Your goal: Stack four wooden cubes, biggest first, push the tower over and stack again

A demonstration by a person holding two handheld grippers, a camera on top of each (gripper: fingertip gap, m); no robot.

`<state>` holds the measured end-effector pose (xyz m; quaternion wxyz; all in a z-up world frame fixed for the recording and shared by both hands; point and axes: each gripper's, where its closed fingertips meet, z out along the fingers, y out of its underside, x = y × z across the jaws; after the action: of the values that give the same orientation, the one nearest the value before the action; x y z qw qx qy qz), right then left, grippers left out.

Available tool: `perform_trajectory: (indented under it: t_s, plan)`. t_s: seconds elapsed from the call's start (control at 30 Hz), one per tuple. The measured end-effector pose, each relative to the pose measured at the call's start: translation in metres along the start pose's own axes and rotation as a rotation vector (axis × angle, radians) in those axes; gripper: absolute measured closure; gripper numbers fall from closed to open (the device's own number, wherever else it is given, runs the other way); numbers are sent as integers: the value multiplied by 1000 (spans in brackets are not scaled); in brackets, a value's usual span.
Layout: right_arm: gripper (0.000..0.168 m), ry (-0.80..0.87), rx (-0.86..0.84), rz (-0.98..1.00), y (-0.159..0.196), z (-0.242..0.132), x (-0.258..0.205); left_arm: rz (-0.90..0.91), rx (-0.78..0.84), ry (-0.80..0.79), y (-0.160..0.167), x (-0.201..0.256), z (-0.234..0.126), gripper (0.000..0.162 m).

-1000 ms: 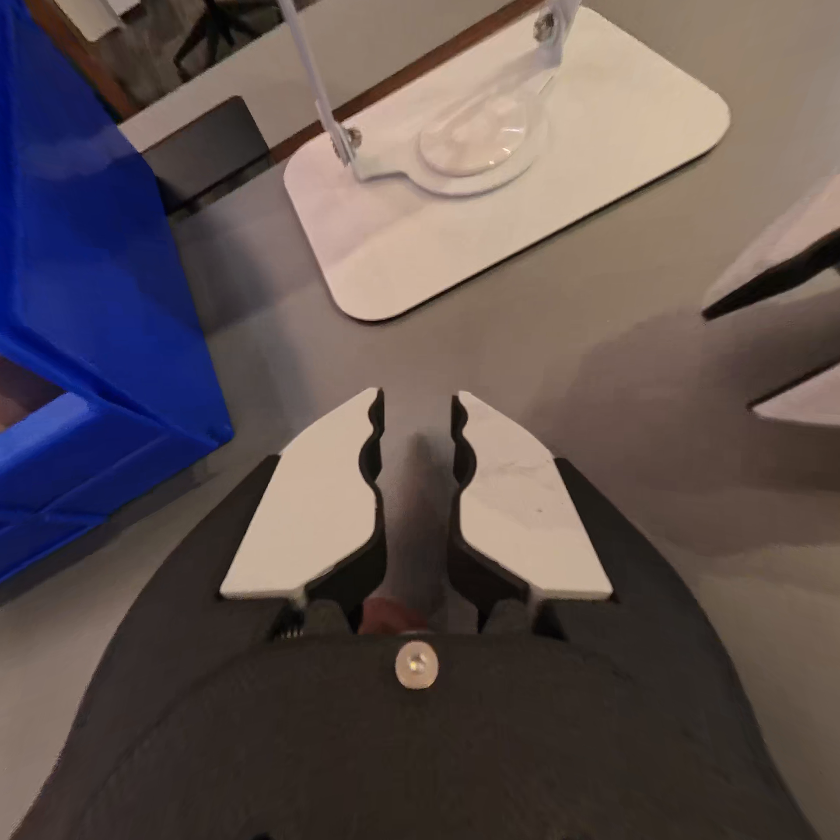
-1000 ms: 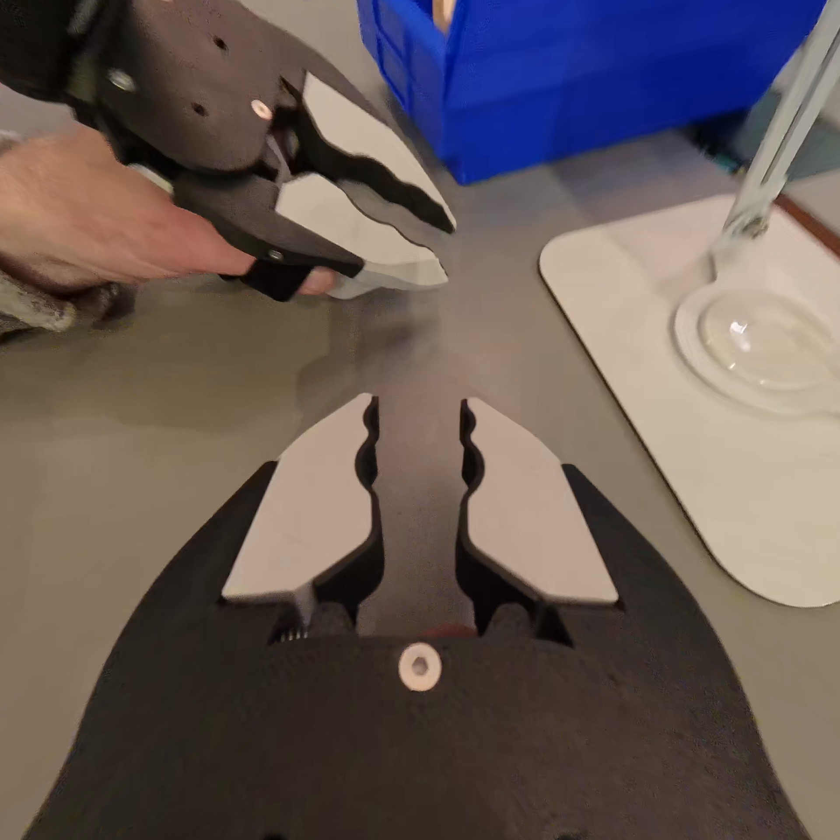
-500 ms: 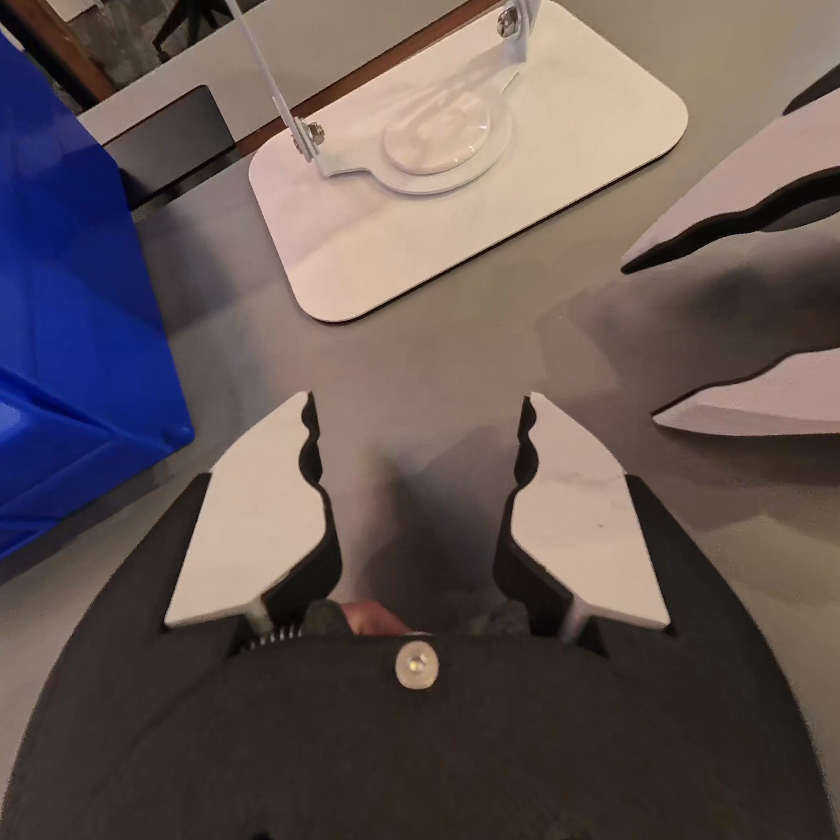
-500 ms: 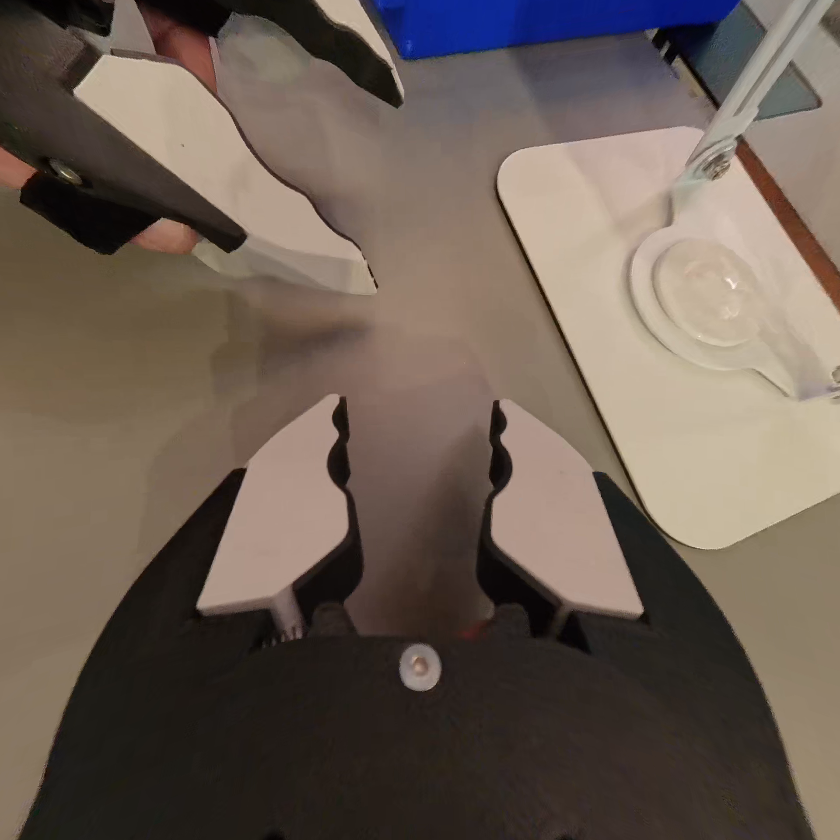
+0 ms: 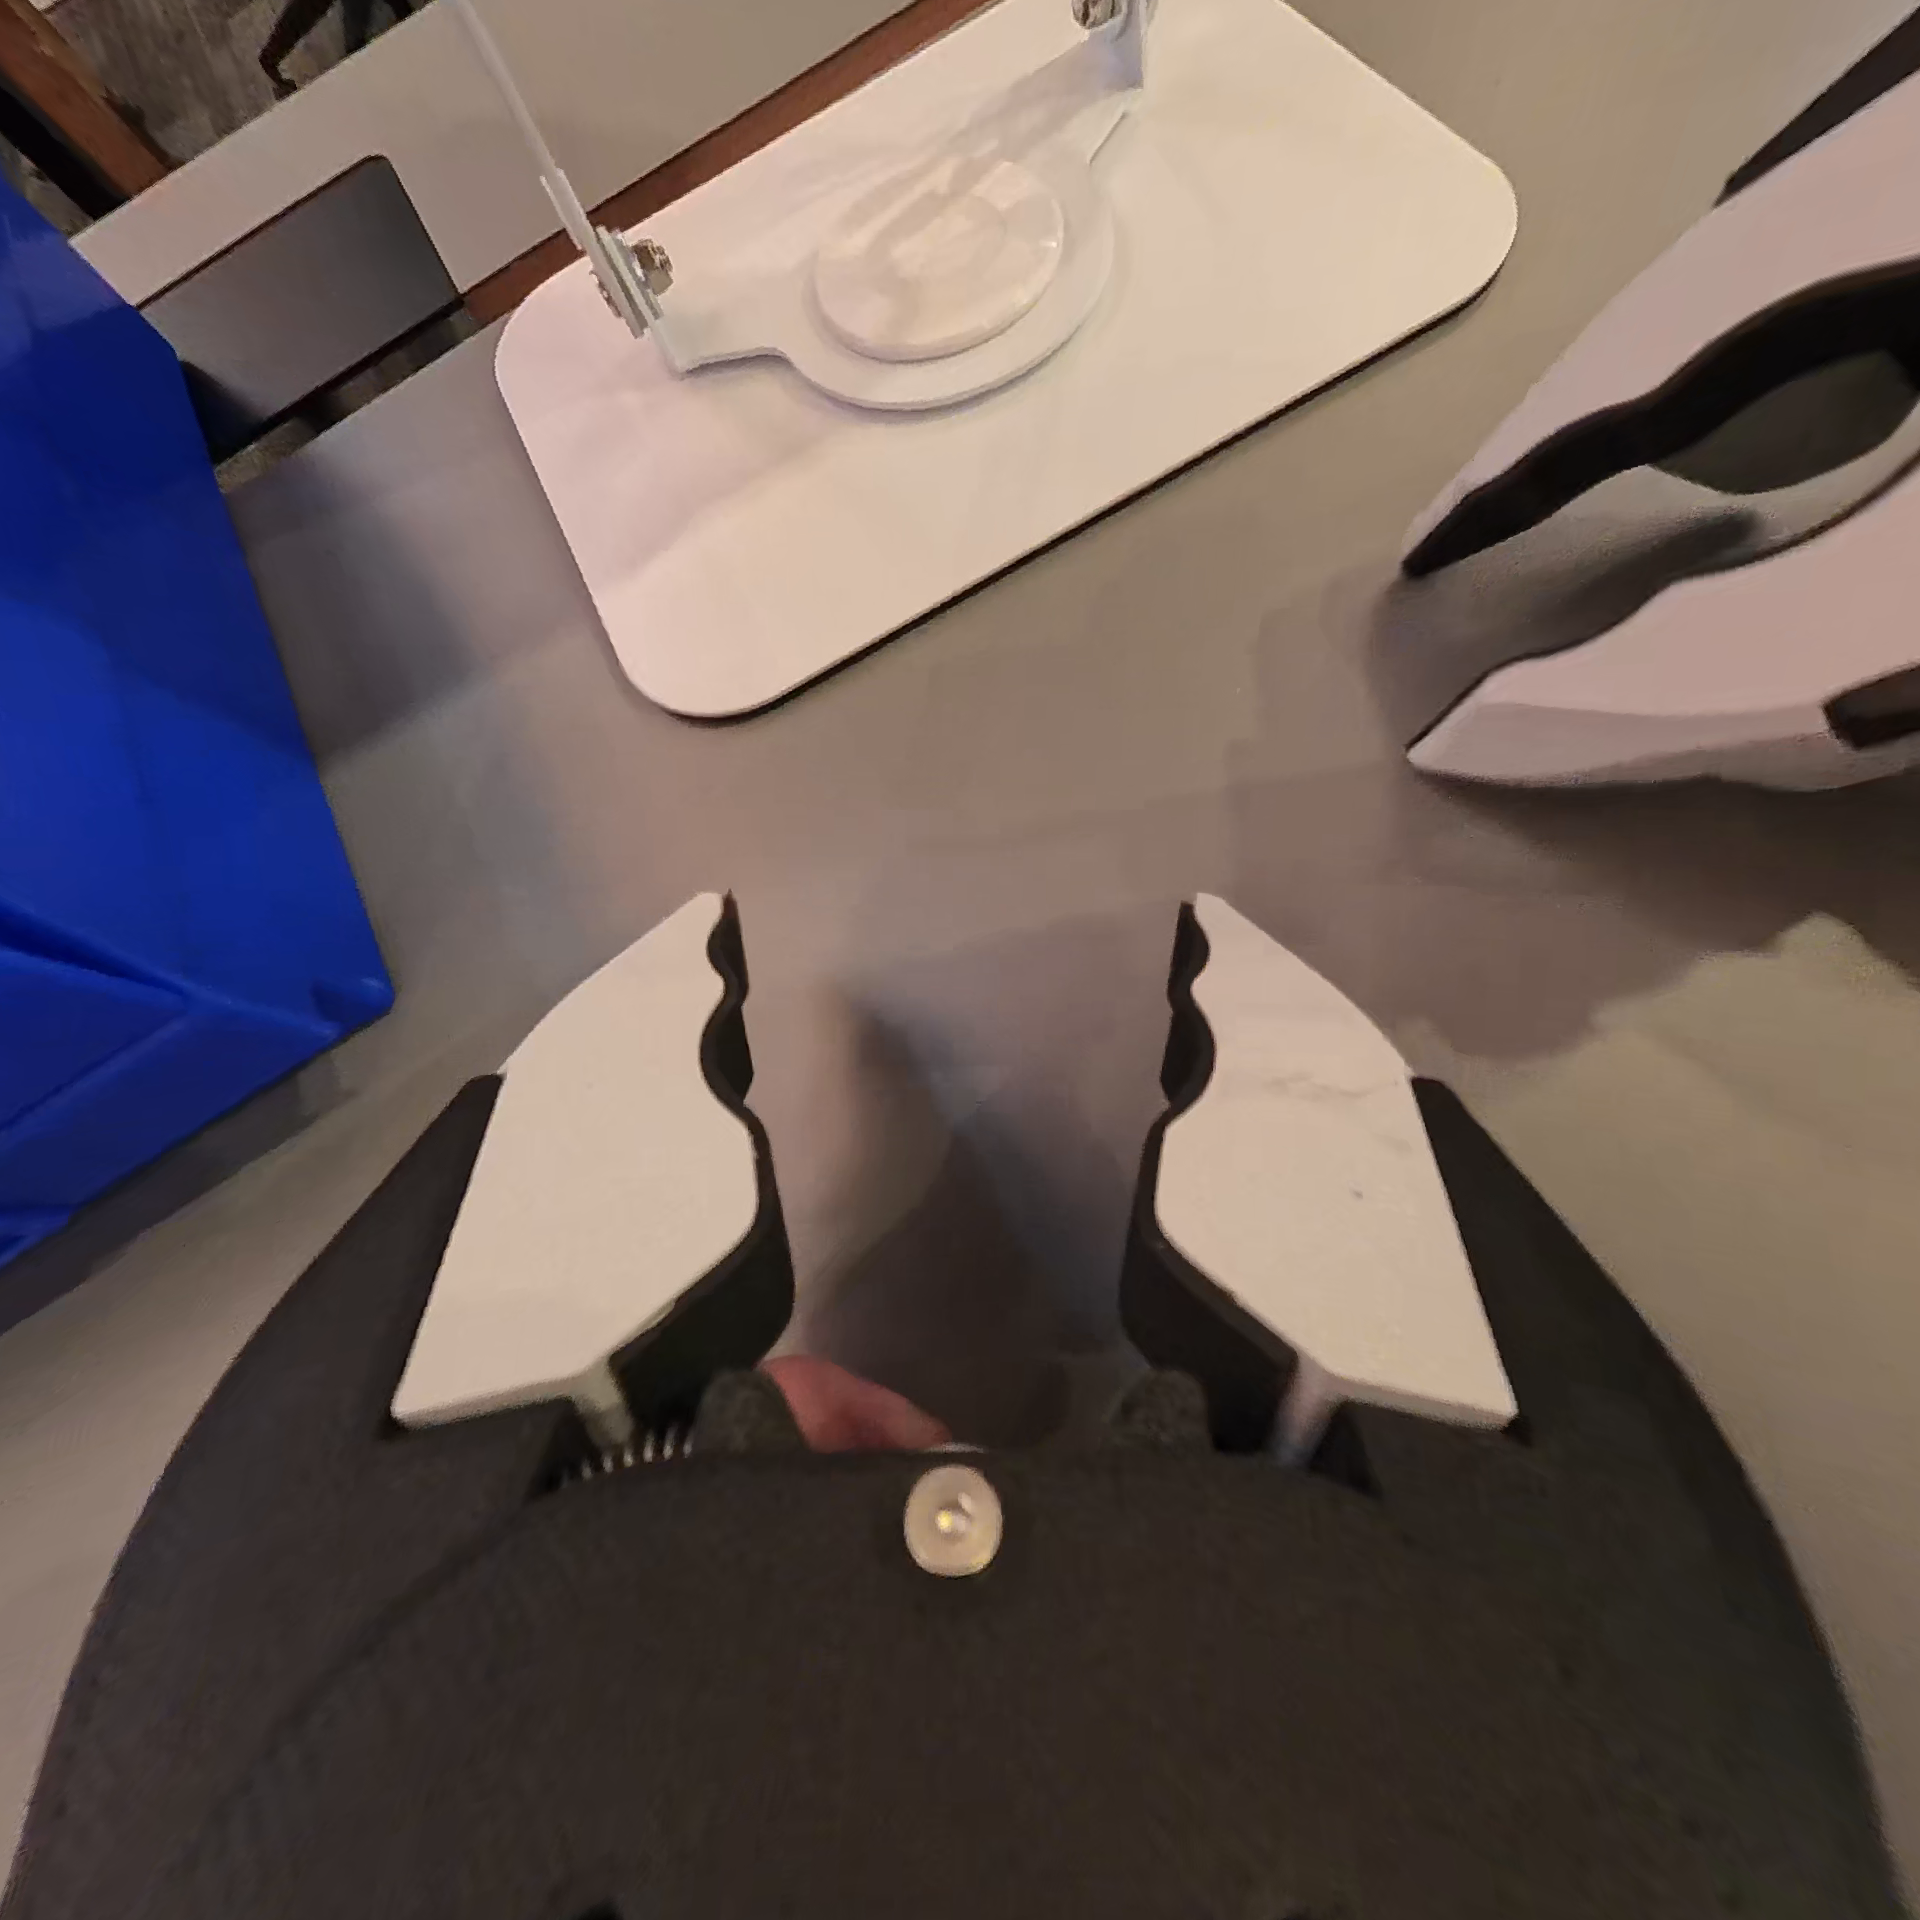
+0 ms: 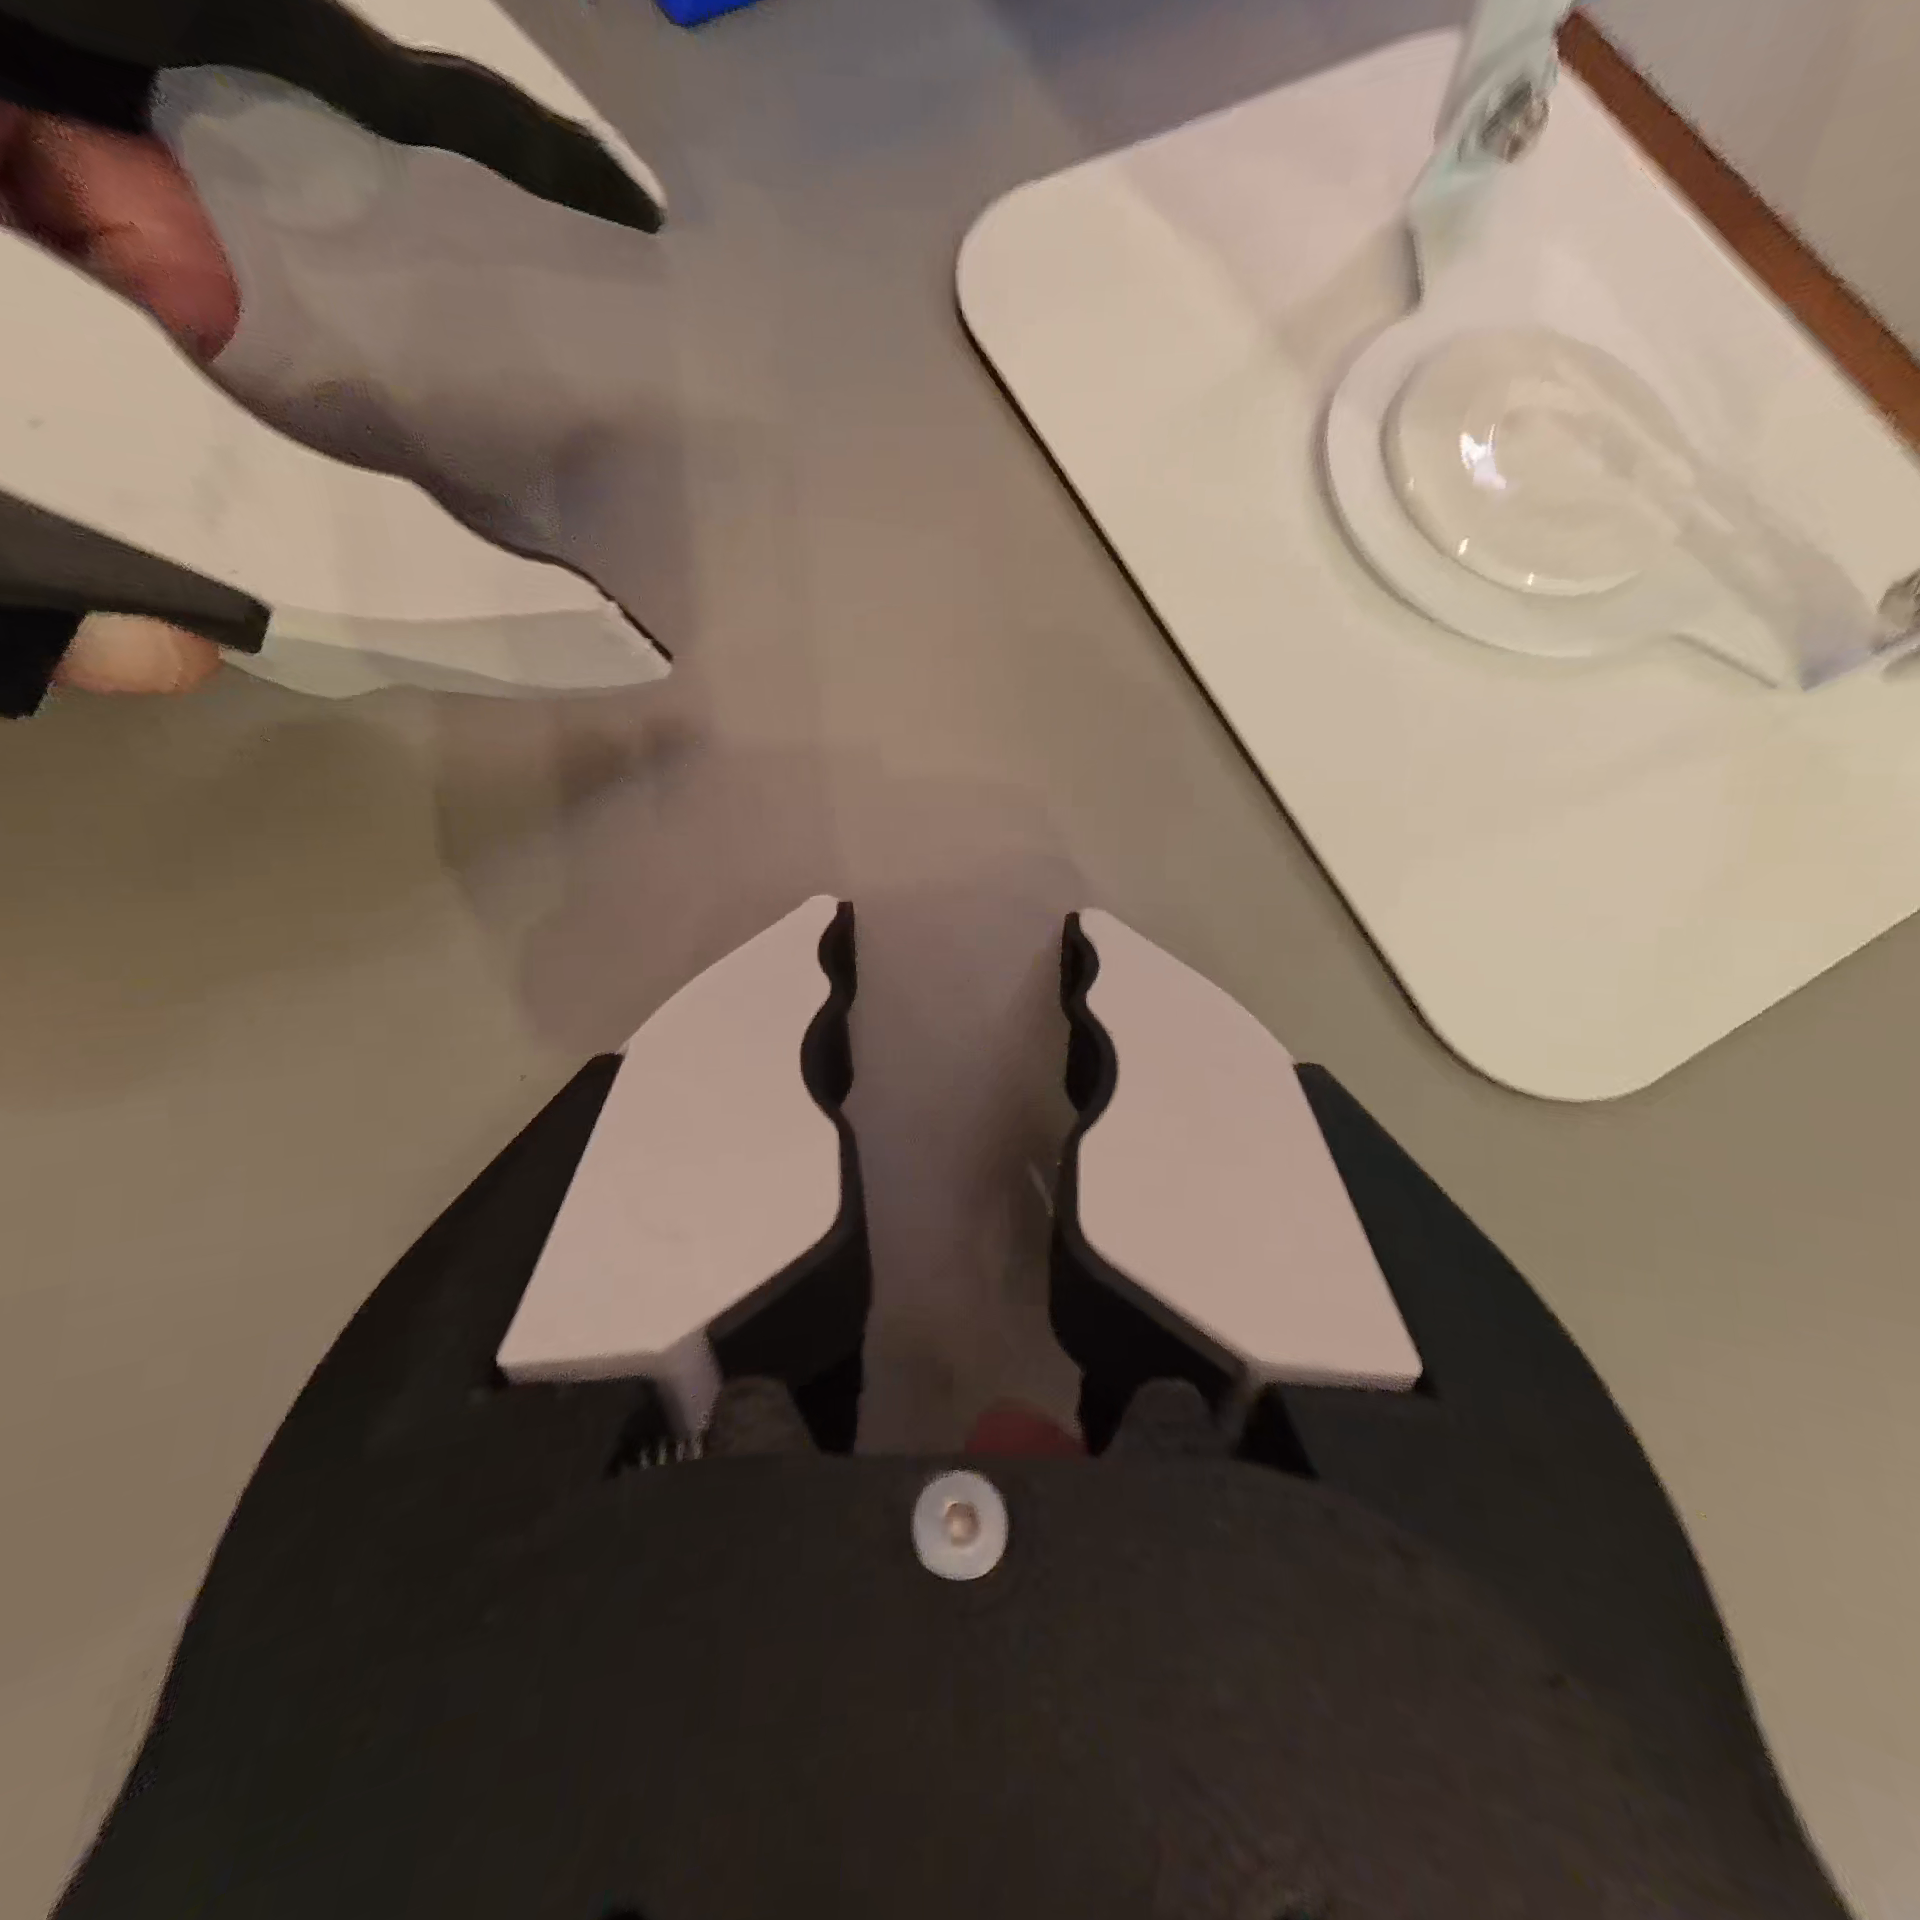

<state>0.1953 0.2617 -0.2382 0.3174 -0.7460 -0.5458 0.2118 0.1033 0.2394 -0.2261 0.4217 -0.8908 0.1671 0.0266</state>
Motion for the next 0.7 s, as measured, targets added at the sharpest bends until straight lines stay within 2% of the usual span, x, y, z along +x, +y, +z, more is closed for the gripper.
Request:
perform_trajectory:
  t_s: [0.1, 0.13, 0.17, 0.2, 0.7]
  plan:
    - [131, -32, 16, 22, 0, 0, 0, 28, -18, -11, 2, 1, 2, 84]
    - [118, -29, 9, 19, 2, 0, 1, 30, -19, -10, 2, 2, 2, 84]
    - [98, -26, 3, 9, 3, 0, 1, 28, -20, -10, 2, 1, 2, 84]
    - [92, -27, 2, 1, 3, 0, 0, 23, -19, -11, 2, 1, 2, 84]
    - [75, -48, -9, -12, 5, -3, -6, 40, -28, -5, 3, 2, 4, 87]
